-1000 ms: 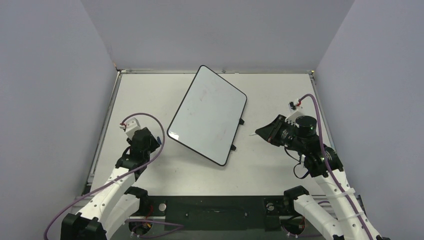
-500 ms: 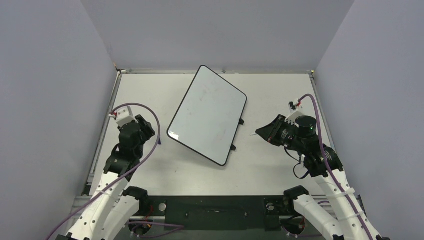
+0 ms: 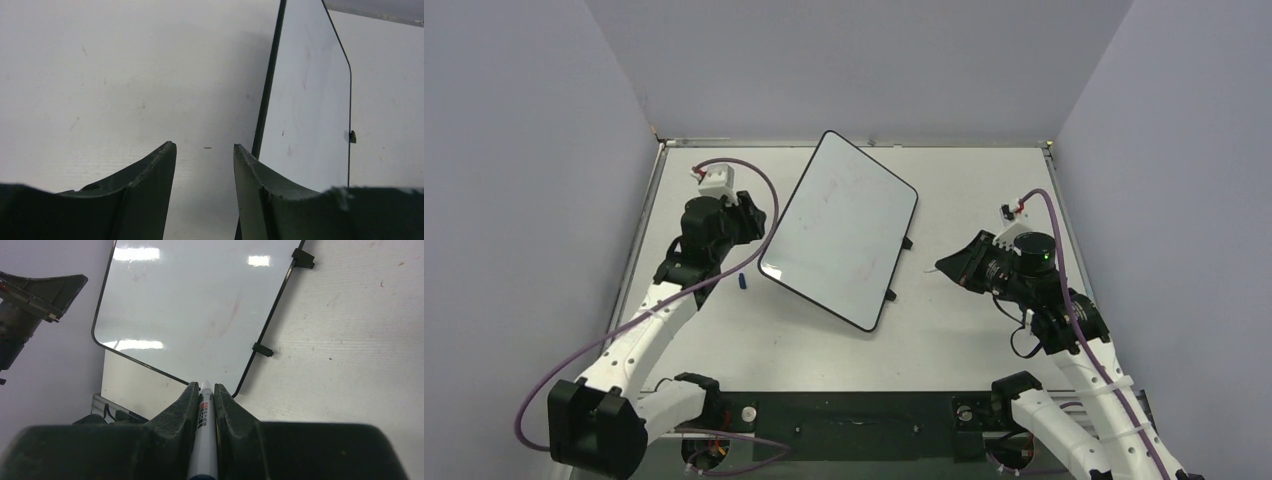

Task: Write a sentence on the whiteboard

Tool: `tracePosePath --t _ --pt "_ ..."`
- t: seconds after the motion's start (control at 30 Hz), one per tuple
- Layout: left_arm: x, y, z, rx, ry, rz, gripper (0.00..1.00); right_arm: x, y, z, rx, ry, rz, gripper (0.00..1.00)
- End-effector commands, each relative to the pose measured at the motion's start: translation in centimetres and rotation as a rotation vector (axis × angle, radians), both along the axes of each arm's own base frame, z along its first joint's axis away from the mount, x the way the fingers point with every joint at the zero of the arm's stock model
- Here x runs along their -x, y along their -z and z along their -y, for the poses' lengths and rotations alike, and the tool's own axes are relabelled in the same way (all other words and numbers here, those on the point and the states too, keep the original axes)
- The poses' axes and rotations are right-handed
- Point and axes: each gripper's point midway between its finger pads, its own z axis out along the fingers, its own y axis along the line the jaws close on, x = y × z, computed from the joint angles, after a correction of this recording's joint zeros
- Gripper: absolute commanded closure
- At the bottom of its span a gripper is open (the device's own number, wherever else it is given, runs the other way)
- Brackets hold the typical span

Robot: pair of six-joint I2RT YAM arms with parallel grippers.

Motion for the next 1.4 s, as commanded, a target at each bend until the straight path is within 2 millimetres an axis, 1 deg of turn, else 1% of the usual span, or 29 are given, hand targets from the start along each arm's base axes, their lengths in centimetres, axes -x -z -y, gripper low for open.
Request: tracePosePath --t 0.0,0.03,0.07,0.1,0.13,0.17,0.2,0.23,0.27,0.3,0.33,0.43,0.5,0.53,0.57,0.8,0.83,0.87,0.9,0.97,1.1,1.13,1.17,1.2,1.23,1.27,1.3,1.33,1.37 --pt "-3.1 -4.5 3.3 -0.008 0.186 0.142 0.57 -0.1 0.1 0.1 0.013 -0.009 0.023 1.0" --pt "-3.4 -5.1 3.9 -0.011 0.217 0.155 0.57 -0.1 0.2 0.1 0.014 -0.012 0.021 1.0" --pt "-3.9 -4.2 4.3 -0.012 0.235 0.131 0.57 -0.1 0.2 0.1 0.015 -0.016 0.022 1.0" --pt "-4.2 -4.8 5.1 -0.004 0.271 0.144 0.57 -0.1 0.3 0.1 0.016 -0.017 0.018 1.0" --pt "-4.7 -3.9 5.5 -0.003 0.287 0.117 0.57 0.0 0.2 0.0 0.017 -0.027 0.018 1.0" --pt "-5.1 -4.1 5.8 0.002 0.301 0.116 0.57 0.0 0.3 -0.1 0.018 -0.031 0.016 1.0" --pt "-5.6 -3.3 6.1 0.002 0.305 0.092 0.57 0.1 0.2 -0.1 0.018 -0.037 0.017 1.0" --pt "-5.9 -3.3 6.3 0.007 0.312 0.089 0.56 0.1 0.2 -0.1 0.021 -0.038 0.02 1.0" --pt "-6.4 -2.5 6.4 0.009 0.316 0.065 0.56 0.1 0.2 0.0 0.025 -0.037 0.023 1.0" --pt "-6.6 -2.6 6.7 0.021 0.331 0.065 0.56 0.2 0.1 0.1 0.03 -0.037 0.031 1.0" --pt "-6.9 -1.9 6.9 0.027 0.338 0.049 0.57 0.2 0.1 0.2 0.033 -0.031 0.034 1.0" --pt "-7.6 -1.8 7.7 0.06 0.365 0.043 0.57 0.4 0.0 0.4 0.036 -0.031 0.048 1.0" --pt "-8.0 -1.0 8.2 0.072 0.391 0.021 0.57 0.5 0.0 0.4 0.038 -0.034 0.048 1.0" --pt "-8.0 -1.2 8.6 0.083 0.417 0.023 0.57 0.6 0.0 0.4 0.04 -0.036 0.047 1.0" --pt "-8.1 -0.6 8.9 0.088 0.436 0.006 0.57 0.6 0.2 0.4 0.045 -0.037 0.042 1.0" --pt "-9.1 0.5 10.2 0.13 0.51 -0.022 0.57 0.8 0.7 0.4 0.048 -0.044 0.031 1.0" --pt "-9.2 1.1 10.3 0.136 0.515 -0.039 0.58 0.8 0.6 0.4 0.046 -0.045 0.033 1.0" --pt "-9.3 1.0 10.6 0.147 0.533 -0.039 0.58 0.8 0.6 0.4 0.048 -0.046 0.033 1.0" --pt "-9.4 1.5 10.8 0.154 0.544 -0.05 0.59 0.8 0.6 0.4 0.049 -0.047 0.034 1.0" --pt "-9.2 1.6 11.6 0.18 0.589 -0.049 0.63 0.9 0.7 0.5 0.054 -0.045 0.033 1.0" --pt "-9.0 1.0 13.2 0.222 0.7 -0.042 0.67 0.9 1.0 0.5 0.058 -0.047 0.024 1.0" --pt "-9.0 1.3 13.5 0.227 0.715 -0.049 0.68 0.9 1.1 0.5 0.059 -0.048 0.023 1.0" --pt "-8.9 0.6 14.0 0.23 0.753 -0.037 0.7 0.9 1.1 0.4 0.06 -0.049 0.022 1.0" --pt "-8.8 1.1 14.2 0.234 0.77 -0.053 0.71 0.9 1.1 0.5 0.062 -0.049 0.022 1.0" --pt "-8.6 0.6 14.7 0.233 0.806 -0.052 0.71 0.9 1.1 0.5 0.061 -0.05 0.023 1.0" --pt "-8.6 1.0 15.0 0.231 0.823 -0.063 0.72 0.9 1.1 0.5 0.062 -0.049 0.022 1.0" --pt "-8.4 0.6 15.6 0.216 0.859 -0.063 0.71 0.8 1.1 0.5 0.063 -0.049 0.022 1.0" --pt "-8.4 1.0 16.0 0.207 0.875 -0.076 0.71 0.8 1.1 0.5 0.062 -0.05 0.021 1.0" --pt "-8.0 0.8 16.7 0.184 0.91 -0.081 0.7 0.8 1.2 0.4 0.063 -0.052 0.02 1.0"
